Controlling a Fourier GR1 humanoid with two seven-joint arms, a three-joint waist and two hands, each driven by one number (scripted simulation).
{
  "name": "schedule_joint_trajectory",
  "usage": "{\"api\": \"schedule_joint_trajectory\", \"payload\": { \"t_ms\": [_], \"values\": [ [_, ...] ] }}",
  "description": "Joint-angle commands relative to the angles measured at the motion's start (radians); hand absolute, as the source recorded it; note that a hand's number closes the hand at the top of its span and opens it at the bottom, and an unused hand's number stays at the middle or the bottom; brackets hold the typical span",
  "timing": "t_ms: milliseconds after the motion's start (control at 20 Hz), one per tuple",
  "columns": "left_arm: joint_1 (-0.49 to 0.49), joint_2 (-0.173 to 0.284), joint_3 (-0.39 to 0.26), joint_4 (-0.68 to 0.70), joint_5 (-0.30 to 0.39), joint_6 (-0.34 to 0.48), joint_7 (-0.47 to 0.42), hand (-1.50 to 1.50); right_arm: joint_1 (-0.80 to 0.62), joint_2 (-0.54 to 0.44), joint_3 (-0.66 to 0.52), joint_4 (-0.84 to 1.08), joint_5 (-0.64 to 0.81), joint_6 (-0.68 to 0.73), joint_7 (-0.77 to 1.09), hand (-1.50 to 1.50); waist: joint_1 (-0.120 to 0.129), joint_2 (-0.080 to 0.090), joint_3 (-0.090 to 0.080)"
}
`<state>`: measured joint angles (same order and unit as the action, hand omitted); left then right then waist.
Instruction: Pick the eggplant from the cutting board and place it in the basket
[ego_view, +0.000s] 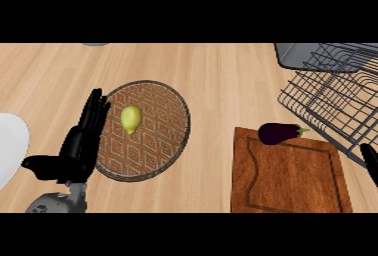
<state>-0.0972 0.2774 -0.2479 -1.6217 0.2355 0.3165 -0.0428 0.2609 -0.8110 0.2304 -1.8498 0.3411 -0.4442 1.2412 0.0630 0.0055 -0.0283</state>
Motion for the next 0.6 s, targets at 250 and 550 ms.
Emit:
{"api": "schedule_joint_trajectory", "payload": {
  "t_ms": [250,550],
  "values": [
    [0.013,-0.010,-0.002,0.017,-0.005,-0.002,-0.018,0.00,-0.051,0.076,0.025,0.020,0.102,0.073,0.246,-1.50,-0.004,0.015,0.014],
    [0.010,-0.015,0.006,-0.015,-0.003,0.016,0.001,0.00,-0.032,0.107,0.010,0.023,0.170,0.124,0.246,-1.50,-0.007,0.009,0.014]
  ]
}}
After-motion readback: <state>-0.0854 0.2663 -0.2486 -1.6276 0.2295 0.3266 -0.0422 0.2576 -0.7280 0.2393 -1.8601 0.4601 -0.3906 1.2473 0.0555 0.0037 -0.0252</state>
